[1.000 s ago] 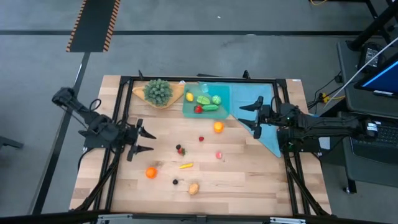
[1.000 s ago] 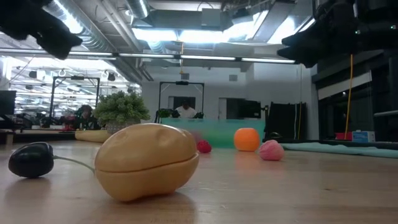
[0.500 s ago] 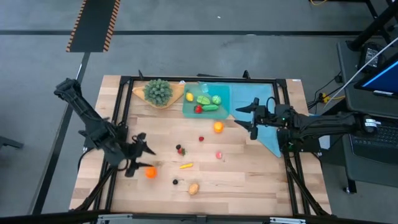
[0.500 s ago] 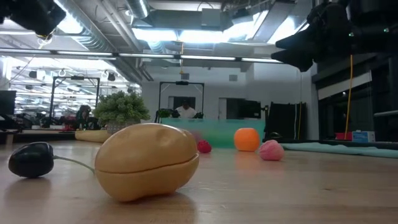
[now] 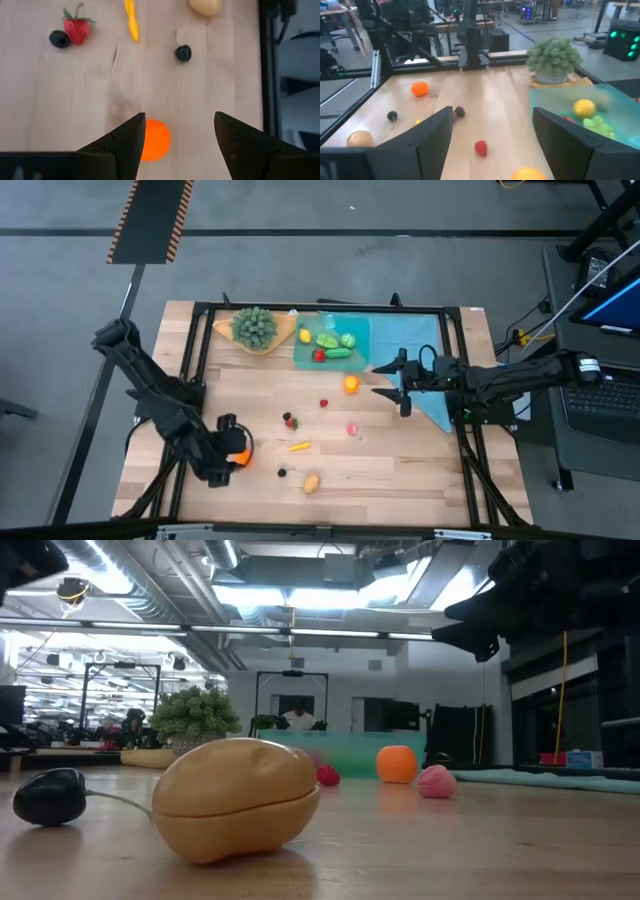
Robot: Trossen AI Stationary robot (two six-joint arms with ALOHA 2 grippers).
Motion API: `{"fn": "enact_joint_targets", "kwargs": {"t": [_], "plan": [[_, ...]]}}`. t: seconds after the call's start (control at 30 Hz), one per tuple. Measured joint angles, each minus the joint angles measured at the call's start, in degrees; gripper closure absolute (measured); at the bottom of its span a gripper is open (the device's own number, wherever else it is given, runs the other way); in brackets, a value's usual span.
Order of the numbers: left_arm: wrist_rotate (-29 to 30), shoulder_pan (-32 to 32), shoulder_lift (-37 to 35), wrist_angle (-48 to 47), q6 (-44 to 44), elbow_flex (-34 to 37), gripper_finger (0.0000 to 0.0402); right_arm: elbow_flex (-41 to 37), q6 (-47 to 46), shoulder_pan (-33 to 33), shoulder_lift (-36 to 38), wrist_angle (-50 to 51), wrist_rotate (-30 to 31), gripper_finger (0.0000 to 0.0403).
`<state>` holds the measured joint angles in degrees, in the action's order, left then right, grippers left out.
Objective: Pick and placing Produce into tupperware
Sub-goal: Put the pumpkin into the blue bin
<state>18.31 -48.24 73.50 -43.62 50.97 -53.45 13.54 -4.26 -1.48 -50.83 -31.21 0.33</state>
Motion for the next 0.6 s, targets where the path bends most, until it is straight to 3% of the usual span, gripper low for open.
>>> {"fn": "enact_joint_targets", "kwargs": {"t": [0.2, 0.6], "plan": [[0.0, -1.6, 7.6, -3.8, 3.1, -6.5, 0.0173, 0.0, 0.1, 1.6, -1.9, -2.7, 0.0, 0.0127], [0.0, -2.2, 11.7, -9.2, 10.4, -6.7, 0.0173, 0.0, -1.0, 1.8, -4.0, -3.8, 0.0, 0.0128]]}}
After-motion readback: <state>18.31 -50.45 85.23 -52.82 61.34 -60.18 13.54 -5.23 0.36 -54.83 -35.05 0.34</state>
